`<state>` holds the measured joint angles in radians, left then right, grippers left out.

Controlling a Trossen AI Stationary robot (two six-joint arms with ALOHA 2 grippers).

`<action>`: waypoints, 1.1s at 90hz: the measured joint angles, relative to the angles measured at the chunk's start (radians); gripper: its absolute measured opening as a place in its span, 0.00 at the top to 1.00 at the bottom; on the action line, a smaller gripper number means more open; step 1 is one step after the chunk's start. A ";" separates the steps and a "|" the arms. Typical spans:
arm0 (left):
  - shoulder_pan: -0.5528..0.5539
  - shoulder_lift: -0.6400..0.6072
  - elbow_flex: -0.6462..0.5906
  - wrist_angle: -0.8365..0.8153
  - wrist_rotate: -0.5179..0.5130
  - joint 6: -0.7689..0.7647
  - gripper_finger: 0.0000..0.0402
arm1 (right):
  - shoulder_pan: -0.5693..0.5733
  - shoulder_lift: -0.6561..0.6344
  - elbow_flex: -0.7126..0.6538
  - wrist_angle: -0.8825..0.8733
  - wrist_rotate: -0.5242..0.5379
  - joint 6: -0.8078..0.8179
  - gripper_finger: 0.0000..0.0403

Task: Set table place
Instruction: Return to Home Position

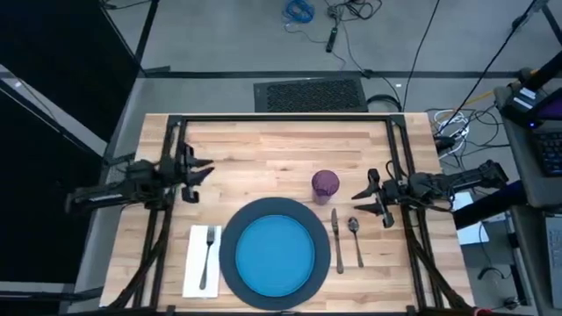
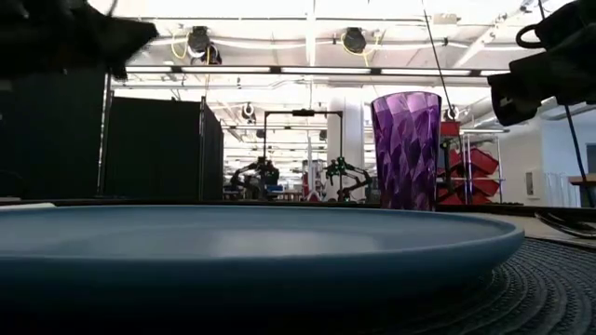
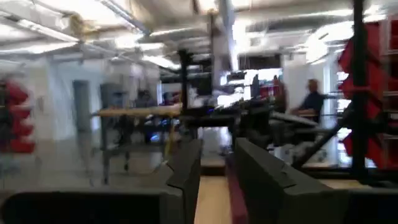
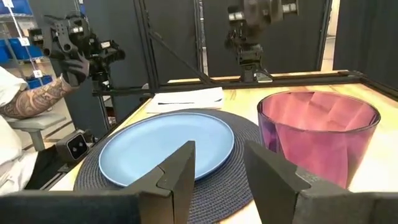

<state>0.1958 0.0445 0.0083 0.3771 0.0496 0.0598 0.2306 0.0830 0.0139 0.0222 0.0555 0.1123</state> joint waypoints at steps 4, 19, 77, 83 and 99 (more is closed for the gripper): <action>0.000 -0.003 0.001 -0.015 -0.020 0.002 0.79 | 0.000 0.002 0.000 -0.002 0.003 0.000 0.69; 0.000 0.013 0.000 -0.299 -0.028 -0.001 0.79 | 0.000 0.005 0.000 -0.001 0.005 0.000 0.69; 0.000 0.045 0.000 -0.364 -0.015 -0.054 0.79 | -0.002 0.016 0.000 -0.001 -0.002 -0.161 0.69; 0.000 0.045 0.000 -0.364 -0.015 -0.054 0.79 | -0.002 0.022 0.000 -0.001 -0.001 -0.168 0.69; 0.000 0.045 0.000 -0.364 -0.015 -0.054 0.79 | -0.002 0.037 0.000 -0.001 -0.001 -0.179 0.69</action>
<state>0.1959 0.0895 0.0078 0.0132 0.0341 0.0063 0.2287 0.1205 0.0139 0.0211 0.0547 -0.0671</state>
